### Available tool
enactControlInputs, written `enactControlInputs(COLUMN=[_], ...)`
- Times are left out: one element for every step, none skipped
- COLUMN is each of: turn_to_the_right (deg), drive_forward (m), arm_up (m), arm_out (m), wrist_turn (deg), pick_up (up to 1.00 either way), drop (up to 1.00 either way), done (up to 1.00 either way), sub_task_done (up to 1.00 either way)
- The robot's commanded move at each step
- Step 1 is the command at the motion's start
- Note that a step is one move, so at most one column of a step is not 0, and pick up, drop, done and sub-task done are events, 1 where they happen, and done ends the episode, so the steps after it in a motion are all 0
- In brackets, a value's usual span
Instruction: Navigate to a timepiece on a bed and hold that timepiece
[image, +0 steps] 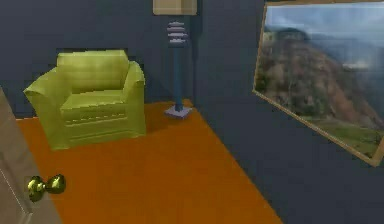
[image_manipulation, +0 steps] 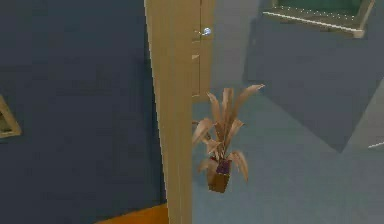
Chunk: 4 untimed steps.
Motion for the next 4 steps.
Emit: enactControlInputs(turn_to_the_right=[0.0, -45.0, -9.0, 0.0], drive_forward=[0.95, 0.0, 0.0, 0.95], arm_up=[0.0, 0.0, 0.0, 0.0], arm_out=[0.0, 0.0, 0.0, 0.0], wrist_turn=[0.0, 0.0, 0.0, 0.0], pick_up=[0.0, 0.0, 0.0, 0.0], drop=[0.0, 0.0, 0.0, 0.0], done=[0.0, 0.0, 0.0, 0.0], sub_task_done=[0.0, 0.0, 0.0, 0.0])
